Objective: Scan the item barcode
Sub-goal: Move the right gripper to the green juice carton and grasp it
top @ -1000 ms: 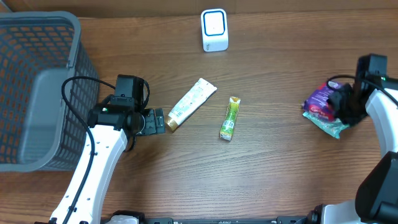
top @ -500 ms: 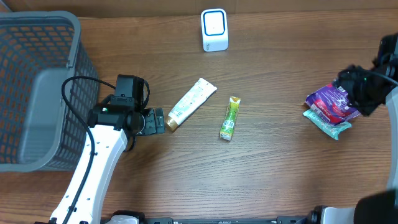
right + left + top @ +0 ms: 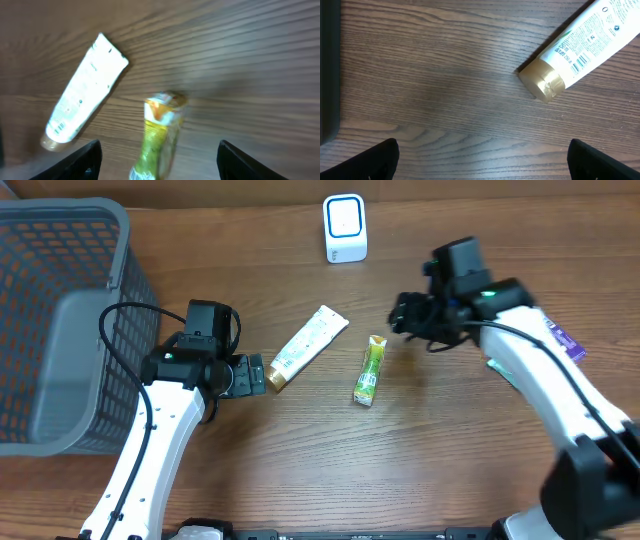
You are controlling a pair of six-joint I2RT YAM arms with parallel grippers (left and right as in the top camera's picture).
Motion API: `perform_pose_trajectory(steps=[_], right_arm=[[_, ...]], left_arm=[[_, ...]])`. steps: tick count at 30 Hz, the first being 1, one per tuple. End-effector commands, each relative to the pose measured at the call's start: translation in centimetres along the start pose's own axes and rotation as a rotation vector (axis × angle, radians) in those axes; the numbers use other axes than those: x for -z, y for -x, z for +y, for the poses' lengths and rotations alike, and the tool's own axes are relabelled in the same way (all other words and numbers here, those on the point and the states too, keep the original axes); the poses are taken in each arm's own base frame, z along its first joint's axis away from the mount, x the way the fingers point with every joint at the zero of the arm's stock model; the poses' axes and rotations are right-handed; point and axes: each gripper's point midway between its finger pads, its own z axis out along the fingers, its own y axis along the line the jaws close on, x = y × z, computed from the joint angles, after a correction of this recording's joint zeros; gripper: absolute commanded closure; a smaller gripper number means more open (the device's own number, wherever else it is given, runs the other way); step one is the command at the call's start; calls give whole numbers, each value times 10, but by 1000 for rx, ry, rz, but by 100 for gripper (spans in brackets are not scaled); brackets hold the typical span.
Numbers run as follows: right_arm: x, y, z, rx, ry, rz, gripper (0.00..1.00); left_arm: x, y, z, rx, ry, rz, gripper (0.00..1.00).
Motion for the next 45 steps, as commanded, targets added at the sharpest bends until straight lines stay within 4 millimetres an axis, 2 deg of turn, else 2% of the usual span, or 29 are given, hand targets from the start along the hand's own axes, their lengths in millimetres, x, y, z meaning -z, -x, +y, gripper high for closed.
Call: perform_pose_trajectory(steps=[1, 3, 6, 11, 19, 27, 31, 34, 37, 40, 43, 44, 45], right_arm=[[-36, 1, 3, 60, -58, -15, 27], [-53, 3, -1, 99, -110, -25, 28], [-67, 1, -4, 166, -128, -11, 28], [-80, -8, -13, 248, -156, 40, 29], [-73, -33, -34, 236, -243, 144, 29], [-64, -54, -46, 115, -298, 227, 30], [-50, -41, -29, 101, -258, 210, 33], [-27, -26, -9, 96, -213, 176, 35], [-4, -19, 0, 48, -210, 157, 35], [2, -29, 0, -15, -215, 190, 37], [-3, -43, -5, -50, -229, 235, 41], [-5, -47, -6, -60, -234, 242, 44], [-12, -54, -9, -85, -246, 254, 55]], left_arm=[[-2, 0, 0, 7, 8, 0, 1], [-2, 0, 0, 7, 8, 0, 0], [-2, 0, 0, 7, 8, 0, 0], [-2, 0, 0, 7, 8, 0, 1], [-2, 0, 0, 7, 8, 0, 1], [-2, 0, 0, 7, 8, 1, 0], [-2, 0, 0, 7, 8, 0, 0], [-2, 0, 0, 7, 8, 0, 0], [-2, 0, 0, 7, 8, 0, 0], [-2, 0, 0, 7, 8, 0, 0], [-2, 0, 0, 7, 8, 0, 1], [-2, 0, 0, 7, 8, 0, 0], [-2, 0, 0, 7, 8, 0, 0]])
